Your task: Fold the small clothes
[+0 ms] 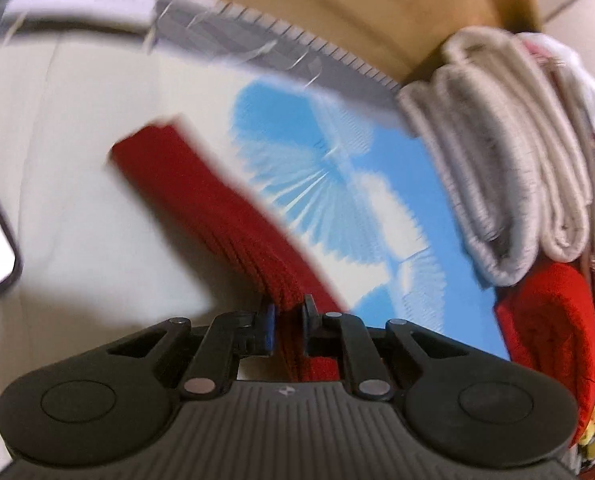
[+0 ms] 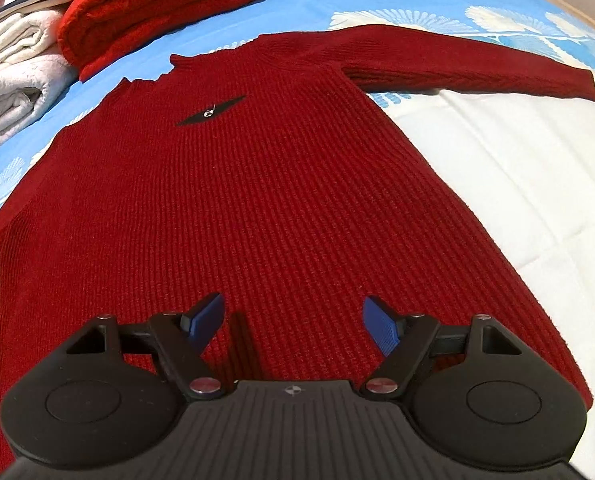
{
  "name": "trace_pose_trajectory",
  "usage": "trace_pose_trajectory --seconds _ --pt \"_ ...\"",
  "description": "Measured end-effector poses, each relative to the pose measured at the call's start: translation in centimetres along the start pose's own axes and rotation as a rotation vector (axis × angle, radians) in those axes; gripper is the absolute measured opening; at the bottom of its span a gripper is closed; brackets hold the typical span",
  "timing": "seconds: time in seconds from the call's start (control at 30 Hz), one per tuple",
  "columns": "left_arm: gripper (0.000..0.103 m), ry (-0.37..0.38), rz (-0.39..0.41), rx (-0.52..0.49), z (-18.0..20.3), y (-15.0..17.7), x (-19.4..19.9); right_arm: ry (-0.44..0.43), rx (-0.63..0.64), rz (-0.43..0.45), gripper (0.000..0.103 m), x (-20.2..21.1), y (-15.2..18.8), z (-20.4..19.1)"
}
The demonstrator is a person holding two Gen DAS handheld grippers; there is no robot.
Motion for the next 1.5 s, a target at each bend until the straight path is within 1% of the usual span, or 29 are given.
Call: trace_pose_trajectory --seconds 0.07,0.13,0.2,0.27,0.3,0.37,0.4,0.43,0.47,0.5,0.53,0.57,0.6,0.63,0.67,0.7,0.73,0.77,0.83,0.93,1.03,1.07,1.13,1.2,1.27,1.37,1.4,1.43,1.5 --pt "0.012 -0.012 0.061 -0.076 2.6 0.6 1.2 -0.006 -0.018 0.006 0.078 0.2 0.0 0.3" --pt "0.012 -0.030 0.120 -0.178 6.0 2.3 2.1 -0.015 -0.040 0.012 0.078 0.6 -0.1 0.7" --pt "0.012 -0.032 0.166 -0.343 10.7 4.9 2.7 -0.024 -0.054 0.017 0.078 0.8 -0.4 1.0" --pt "0.012 0.010 0.196 -0.513 15.7 9.0 3.9 -0.036 -0.065 0.018 0.078 1.1 -0.6 1.2" --pt "0.012 0.044 0.214 -0.617 18.2 11.7 4.7 -0.046 -0.072 0.019 0.078 1.3 -0.8 1.2" --pt "0.012 0.128 0.236 -0.843 22.2 18.5 6.5 -0.072 -0.074 0.020 0.078 1.6 -1.0 1.0" --pt "0.012 0.175 0.224 -0.967 23.7 22.5 7.2 -0.082 -0.070 0.022 0.078 1.8 -1.0 0.9" --pt "0.012 0.227 0.188 -1.119 24.8 27.2 7.6 -0.090 -0.062 0.025 0.078 1.9 -1.1 0.7" --pt "0.013 0.262 0.145 -1.249 25.0 31.4 7.4 -0.095 -0.051 0.028 0.078 2.1 -1.1 0.5" --pt "0.014 0.269 0.085 -1.382 24.9 35.5 6.6 -0.097 -0.042 0.030 0.078 2.2 -1.2 0.4" --pt "0.017 0.241 0.029 -1.491 24.4 38.9 5.2 -0.097 -0.037 0.031 0.078 2.3 -1.2 0.4" --pt "0.021 0.186 -0.012 -1.564 23.7 41.8 3.5 -0.099 -0.037 0.031 0.078 2.4 -1.2 0.5" --pt "0.023 0.127 -0.051 -1.596 22.9 43.7 1.8 -0.104 -0.042 0.029 0.078 2.5 -1.1 0.7" --pt "0.036 0.096 -0.094 -1.596 22.3 44.6 0.7 -0.110 -0.048 0.026 0.078 2.6 -1.1 1.0" --pt "0.053 0.094 -0.141 -1.574 21.6 44.9 -0.1 -0.118 -0.058 0.026 0.078 2.8 -1.1 1.3" --pt "0.061 0.103 -0.162 -1.544 21.0 44.5 -0.4 -0.126 -0.066 0.028 0.078 3.0 -1.1 1.6" --pt "0.076 0.107 -0.173 -1.517 20.5 43.7 -0.4 -0.131 -0.071 0.031 0.078 3.2 -1.1 1.9" --pt "0.088 0.107 -0.174 -1.498 19.9 42.7 -0.2 -0.133 -0.073 0.034 0.078 3.4 -1.1 2.2" --pt "0.091 0.086 -0.145 -1.491 18.2 40.5 0.8 -0.133 -0.082 0.042 0.078 3.7 -1.2 2.9" --pt "0.094 -0.021 -0.135 -1.477 14.9 36.9 1.7 -0.121 -0.107 0.063 0.078 4.2 -1.5 4.2" --pt "0.094 -0.144 -0.186 -1.395 10.9 32.9 2.5 -0.083 -0.128 0.087 0.078 4.4 -1.9 6.2" --pt "0.094 -0.172 -0.208 -1.355 9.6 31.5 2.8 -0.066 -0.133 0.092 0.078 4.6 -2.0 6.8" --pt "0.094 -0.200 -0.243 -1.275 6.8 29.4 3.7 -0.031 -0.147 0.099 0.079 4.5 -1.9 8.5" --pt "0.094 -0.191 -0.289 -1.213 4.2 27.8 4.6 -0.020 -0.149 0.077 0.084 4.2 -1.7 10.1" --pt "0.099 -0.142 -0.360 -1.123 1.8 26.5 5.2 -0.031 -0.147 0.037 0.086 3.7 -1.1 11.5" --pt "0.102 -0.061 -0.508 -1.018 -1.3 26.0 5.1 -0.027 -0.150 0.001 0.088 3.0 -0.1 13.4" --pt "0.102 -0.044 -0.520 -1.007 -1.8 25.9 5.0 -0.023 -0.153 -0.005 0.089 3.0 0.2 14.0" --pt "0.102 -0.024 -0.503 -1.017 -2.1 25.9 5.3 -0.024 -0.160 -0.012 0.089 3.0 0.6 14.6" --pt "0.102 -0.006 -0.521 -1.032 -2.4 26.1 5.5 -0.041 -0.175 -0.015 0.089 2.9 1.5 15.8"
Point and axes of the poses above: each gripper's, at about its wrist camera, not at the fingertips, and x roughly against the way its jaws point, z to its right, y to its underside, the point moved 4 cm from there along -x, roughly the way its jaws point, and after that the axes turned 14 degrees about -z, right-handed, at the moved point
